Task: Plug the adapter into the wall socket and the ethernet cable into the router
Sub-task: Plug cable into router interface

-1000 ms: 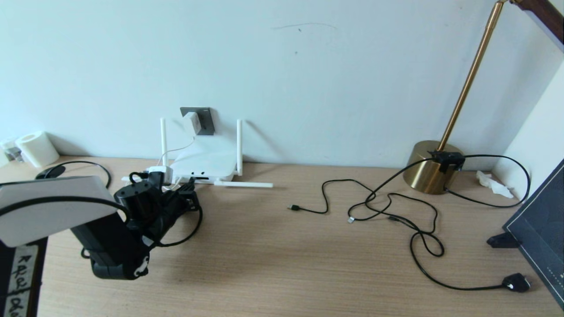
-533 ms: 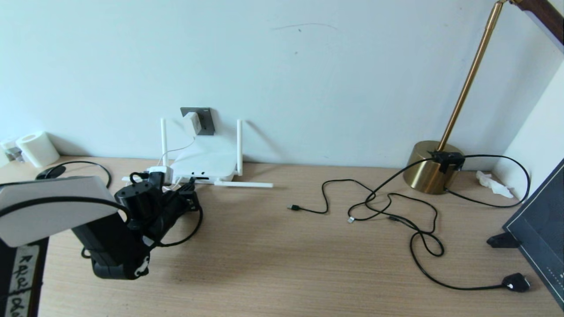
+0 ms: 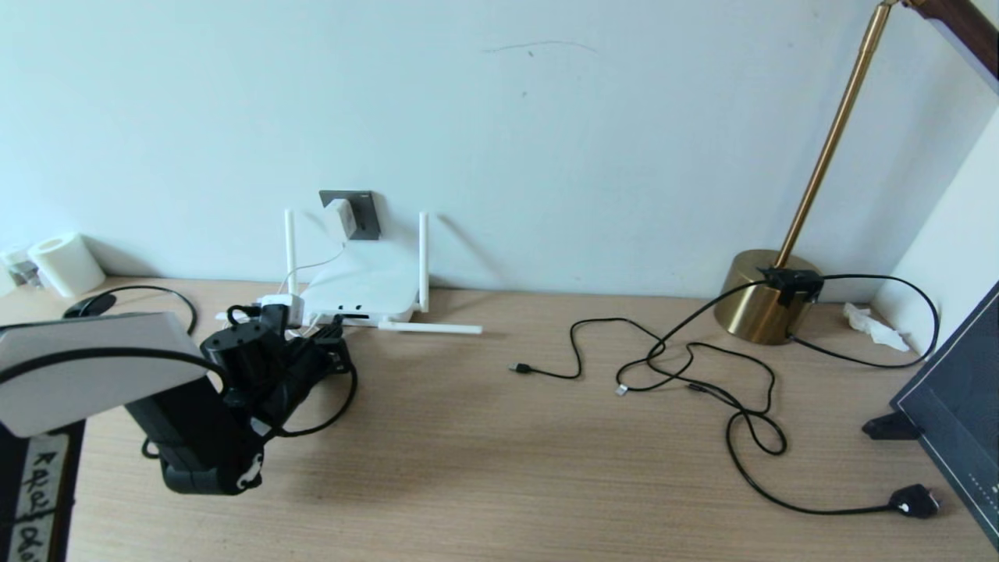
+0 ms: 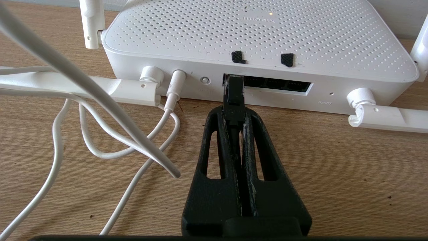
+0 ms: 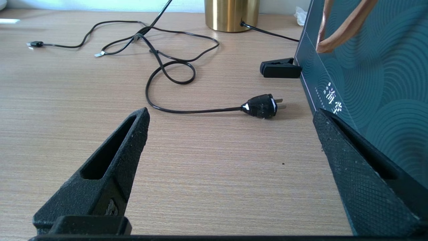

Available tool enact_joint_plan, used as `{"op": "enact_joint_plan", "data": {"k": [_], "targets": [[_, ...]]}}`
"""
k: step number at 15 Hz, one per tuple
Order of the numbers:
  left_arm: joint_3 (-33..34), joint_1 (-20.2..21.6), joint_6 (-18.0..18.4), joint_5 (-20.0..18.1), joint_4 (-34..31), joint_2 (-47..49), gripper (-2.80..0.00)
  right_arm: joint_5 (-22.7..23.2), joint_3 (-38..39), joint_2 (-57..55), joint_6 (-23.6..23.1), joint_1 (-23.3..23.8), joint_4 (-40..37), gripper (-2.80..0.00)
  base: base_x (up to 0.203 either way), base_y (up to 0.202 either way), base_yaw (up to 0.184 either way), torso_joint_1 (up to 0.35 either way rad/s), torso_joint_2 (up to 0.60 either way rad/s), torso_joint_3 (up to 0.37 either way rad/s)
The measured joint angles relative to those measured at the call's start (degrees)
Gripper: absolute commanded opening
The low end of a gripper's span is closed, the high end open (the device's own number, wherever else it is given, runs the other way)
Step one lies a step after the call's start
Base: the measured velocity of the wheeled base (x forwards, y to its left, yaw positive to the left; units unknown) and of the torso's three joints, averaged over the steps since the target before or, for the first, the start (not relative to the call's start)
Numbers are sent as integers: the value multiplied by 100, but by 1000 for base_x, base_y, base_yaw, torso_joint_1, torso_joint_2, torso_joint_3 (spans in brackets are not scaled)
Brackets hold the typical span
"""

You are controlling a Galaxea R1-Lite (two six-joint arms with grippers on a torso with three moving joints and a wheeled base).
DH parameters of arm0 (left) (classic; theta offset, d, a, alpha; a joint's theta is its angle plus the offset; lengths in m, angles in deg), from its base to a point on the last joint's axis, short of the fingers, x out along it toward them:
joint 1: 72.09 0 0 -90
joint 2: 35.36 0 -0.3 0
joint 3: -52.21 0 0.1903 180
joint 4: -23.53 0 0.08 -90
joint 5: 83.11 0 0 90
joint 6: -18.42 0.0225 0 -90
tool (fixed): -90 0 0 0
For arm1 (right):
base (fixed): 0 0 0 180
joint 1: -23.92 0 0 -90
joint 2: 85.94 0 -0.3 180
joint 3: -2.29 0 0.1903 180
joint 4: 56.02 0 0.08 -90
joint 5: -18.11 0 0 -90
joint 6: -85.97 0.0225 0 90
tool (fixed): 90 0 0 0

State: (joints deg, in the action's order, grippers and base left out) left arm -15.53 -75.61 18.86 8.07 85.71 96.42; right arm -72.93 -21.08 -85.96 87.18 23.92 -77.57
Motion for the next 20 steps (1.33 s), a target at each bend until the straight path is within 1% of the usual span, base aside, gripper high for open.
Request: {"op": "enact_joint_plan", "data": {"k": [8, 20], "targets": [[-13, 0, 5, 0, -6, 20, -280, -1, 0, 0, 0, 0, 0, 0, 0, 0, 0, 0, 0, 0], [-207, 0, 7, -6, -99, 48, -280, 0, 0, 0, 0, 0, 0, 0, 0, 0, 0, 0, 0, 0]]}}
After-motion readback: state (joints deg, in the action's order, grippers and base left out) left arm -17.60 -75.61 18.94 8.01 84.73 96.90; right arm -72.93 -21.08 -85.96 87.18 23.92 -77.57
